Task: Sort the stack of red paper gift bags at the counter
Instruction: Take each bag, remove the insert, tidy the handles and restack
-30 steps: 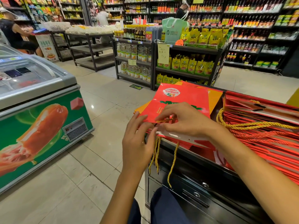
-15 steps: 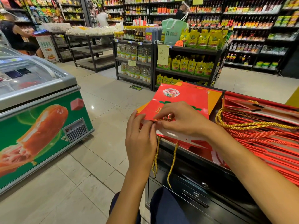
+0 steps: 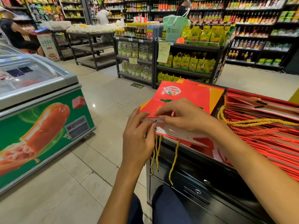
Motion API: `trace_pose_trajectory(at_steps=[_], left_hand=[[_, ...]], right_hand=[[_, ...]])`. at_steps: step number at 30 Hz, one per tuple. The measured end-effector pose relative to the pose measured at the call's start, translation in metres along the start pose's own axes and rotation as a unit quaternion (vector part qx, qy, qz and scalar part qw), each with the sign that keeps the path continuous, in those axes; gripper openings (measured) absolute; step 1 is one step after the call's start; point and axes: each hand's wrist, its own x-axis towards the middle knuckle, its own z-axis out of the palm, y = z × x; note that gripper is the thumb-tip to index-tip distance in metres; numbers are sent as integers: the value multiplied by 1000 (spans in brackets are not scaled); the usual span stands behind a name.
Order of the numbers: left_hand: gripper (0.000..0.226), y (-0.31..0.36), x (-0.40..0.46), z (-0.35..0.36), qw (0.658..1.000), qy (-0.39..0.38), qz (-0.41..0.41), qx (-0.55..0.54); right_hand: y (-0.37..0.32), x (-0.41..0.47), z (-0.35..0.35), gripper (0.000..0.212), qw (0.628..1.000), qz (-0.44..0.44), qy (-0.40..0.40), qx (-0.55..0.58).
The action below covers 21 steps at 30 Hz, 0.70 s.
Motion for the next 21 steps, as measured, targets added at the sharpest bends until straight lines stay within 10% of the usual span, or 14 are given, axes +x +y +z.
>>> trace_pose_trajectory(at_steps=[12, 21], left_hand=[[14, -14, 2, -15, 999, -32, 0, -24], [24, 8, 20, -9, 948, -26, -278, -154]], right_hand=[[9, -1, -8, 21, 993, 53, -47, 90], [21, -3, 9, 9, 989, 43, 33, 139]])
